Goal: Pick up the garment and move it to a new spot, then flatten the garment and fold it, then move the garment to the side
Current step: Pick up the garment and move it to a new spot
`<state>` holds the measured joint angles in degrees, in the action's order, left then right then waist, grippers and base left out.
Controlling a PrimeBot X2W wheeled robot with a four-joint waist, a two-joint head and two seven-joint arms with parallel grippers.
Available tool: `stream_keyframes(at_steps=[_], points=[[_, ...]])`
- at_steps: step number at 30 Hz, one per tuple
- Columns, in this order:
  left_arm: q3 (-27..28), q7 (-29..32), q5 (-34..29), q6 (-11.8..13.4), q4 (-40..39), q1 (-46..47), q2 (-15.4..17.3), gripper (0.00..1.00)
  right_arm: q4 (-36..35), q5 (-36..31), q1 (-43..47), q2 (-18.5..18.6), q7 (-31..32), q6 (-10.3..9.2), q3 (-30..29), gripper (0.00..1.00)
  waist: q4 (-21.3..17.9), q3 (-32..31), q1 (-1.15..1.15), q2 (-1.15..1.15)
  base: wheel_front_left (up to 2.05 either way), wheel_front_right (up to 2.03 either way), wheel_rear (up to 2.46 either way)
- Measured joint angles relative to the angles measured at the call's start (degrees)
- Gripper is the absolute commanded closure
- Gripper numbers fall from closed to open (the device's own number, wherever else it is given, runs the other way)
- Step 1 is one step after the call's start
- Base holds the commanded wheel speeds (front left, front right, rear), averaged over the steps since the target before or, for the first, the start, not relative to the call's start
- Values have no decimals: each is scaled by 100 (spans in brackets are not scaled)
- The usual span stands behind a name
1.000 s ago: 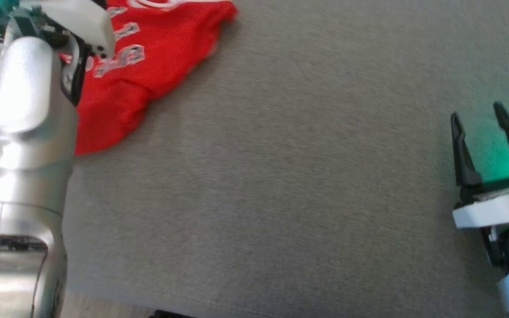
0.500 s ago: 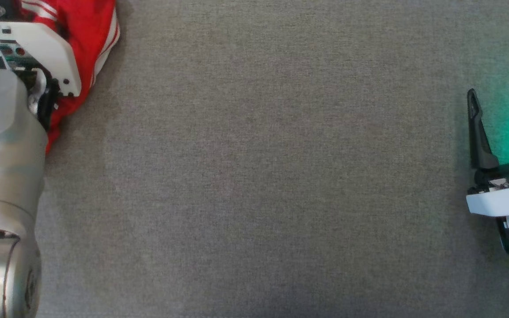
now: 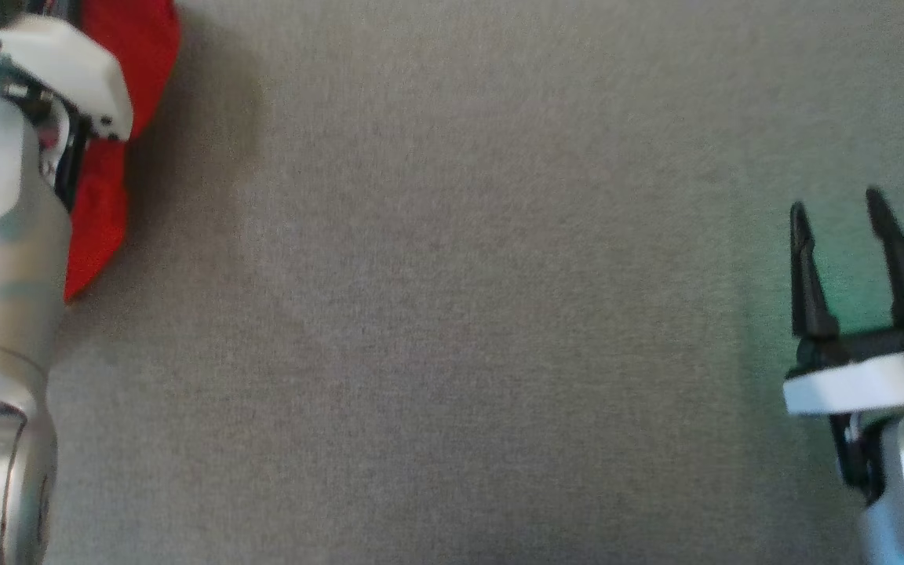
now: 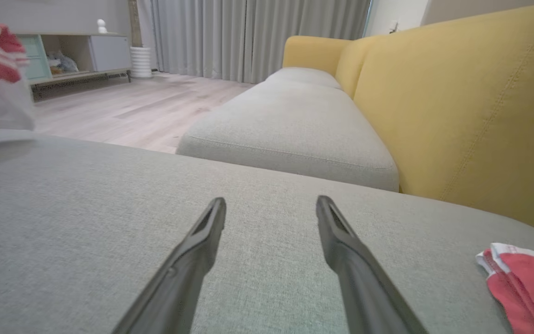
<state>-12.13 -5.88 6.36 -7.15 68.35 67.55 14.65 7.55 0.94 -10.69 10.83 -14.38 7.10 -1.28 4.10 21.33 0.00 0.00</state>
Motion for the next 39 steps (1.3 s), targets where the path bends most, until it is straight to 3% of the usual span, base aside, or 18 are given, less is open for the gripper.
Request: stream_keyframes(at_steps=[7, 18, 27, 33, 35, 39], points=[[-738, -249, 96, -44, -444, 257, -152, 100, 105, 18, 586, -354, 0, 0, -60, 0, -233, -905, -1, 0, 0, 0, 0], [-2275, 186, 1543, -44, -1833, 164, -512, 100, 121, 57, 1198, -668, 0, 0, -89, 0, -1005, -2085, -1, 0, 0, 0, 0], [-3084, 208, 2440, -45, -2260, -431, -691, 100, 37, 125, 1204, -766, 0, 0, 35, 0, -1600, -2172, -1, 0, 0, 0, 0], [-3488, -503, 2592, -42, -1663, -1755, -815, 100, 156, 324, 978, -808, 0, 0, 345, 0, -1814, -1737, 1, 0, 0, 0, 0], [-3500, -658, 2593, 56, -1418, -2210, -860, 0, 256, 386, 923, -808, 0, 0, 488, 0, -1873, -1666, 2, 0, 0, 0, 0], [-3276, -808, 2588, 665, -1491, -2933, -954, 0, 452, 423, 906, -808, 0, 0, 643, 0, -1863, -1696, 1, 0, 0, 0, 0]])
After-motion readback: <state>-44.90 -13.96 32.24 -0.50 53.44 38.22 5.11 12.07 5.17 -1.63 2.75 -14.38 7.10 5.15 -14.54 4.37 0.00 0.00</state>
